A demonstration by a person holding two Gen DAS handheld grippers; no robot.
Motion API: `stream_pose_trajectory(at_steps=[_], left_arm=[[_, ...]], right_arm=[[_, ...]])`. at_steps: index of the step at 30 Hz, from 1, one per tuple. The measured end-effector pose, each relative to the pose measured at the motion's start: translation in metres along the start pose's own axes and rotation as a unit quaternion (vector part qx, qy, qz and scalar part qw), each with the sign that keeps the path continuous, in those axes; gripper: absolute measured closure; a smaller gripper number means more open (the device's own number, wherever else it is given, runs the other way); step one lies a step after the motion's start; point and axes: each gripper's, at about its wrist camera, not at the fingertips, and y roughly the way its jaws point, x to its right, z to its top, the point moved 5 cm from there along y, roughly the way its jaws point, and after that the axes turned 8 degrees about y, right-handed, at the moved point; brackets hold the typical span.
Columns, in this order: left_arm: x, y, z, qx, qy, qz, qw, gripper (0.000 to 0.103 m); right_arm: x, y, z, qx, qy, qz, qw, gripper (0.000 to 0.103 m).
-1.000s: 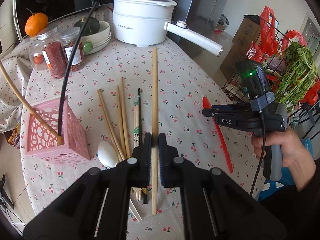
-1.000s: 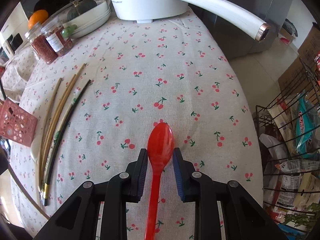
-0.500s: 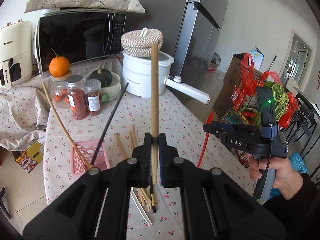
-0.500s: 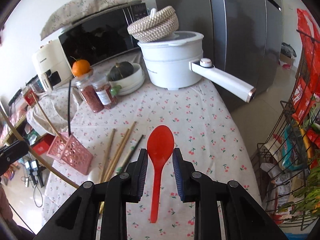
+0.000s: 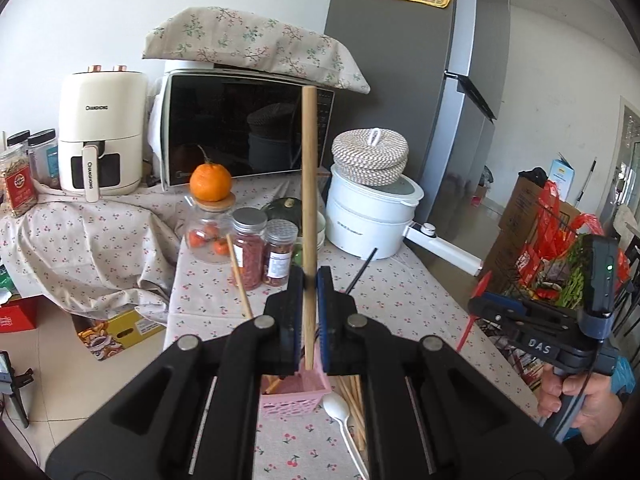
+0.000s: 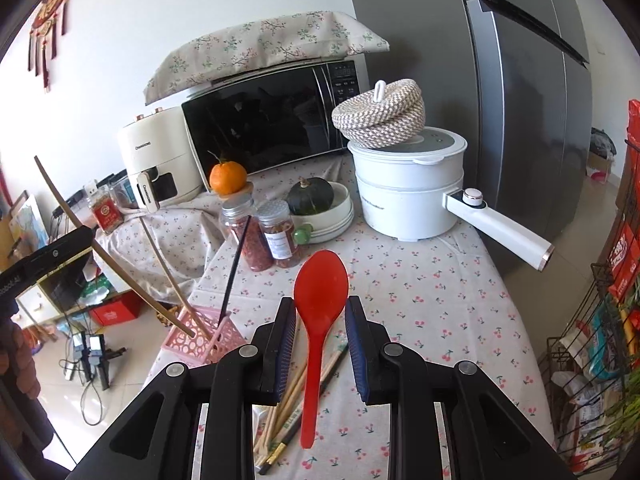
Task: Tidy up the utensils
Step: 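Place the wooden chopstick into the pink basket with the left tool, then lower the red spoon into the pink basket and open the right tool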
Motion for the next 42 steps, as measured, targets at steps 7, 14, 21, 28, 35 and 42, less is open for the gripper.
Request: stream_pose_trajectory(at_steps=[7,14,21,28,35,42], left_arm=[[-0.023,0.046,-0.033,-0.058,-0.013,0.016,0.9981,0.095],[-0.027,0.07,-0.054,-0.123,-0.049,-0.005,0.9912,0.08],[-0.037,0.056,-0.065,-0.158,-0.069,0.019,0.9848,0.004],[-0.049,0.048,-0.091,-0.194,-0.04,0.038,0.9794,0.001],[-0.064,0.042,-0.109,-0.221,-0.013,0.06,0.9734,0.001],[-0.074,0.041,-0.115,-0.229,-0.028,0.057,0.9713,0.001]], right_arm=[[-0.025,0.009,-0.001,0.002,0.002,0.019,1.0,0.077],[-0.045,0.007,0.006,0.021,0.02,0.043,0.999,0.077],[-0.058,0.003,0.02,0.063,0.056,0.067,0.994,0.077],[-0.072,0.013,0.028,0.092,0.084,0.077,0.989,0.077],[-0.086,0.03,0.025,0.109,0.076,0.055,0.99,0.077],[-0.095,0.054,0.014,0.106,0.046,0.027,0.993,0.077]])
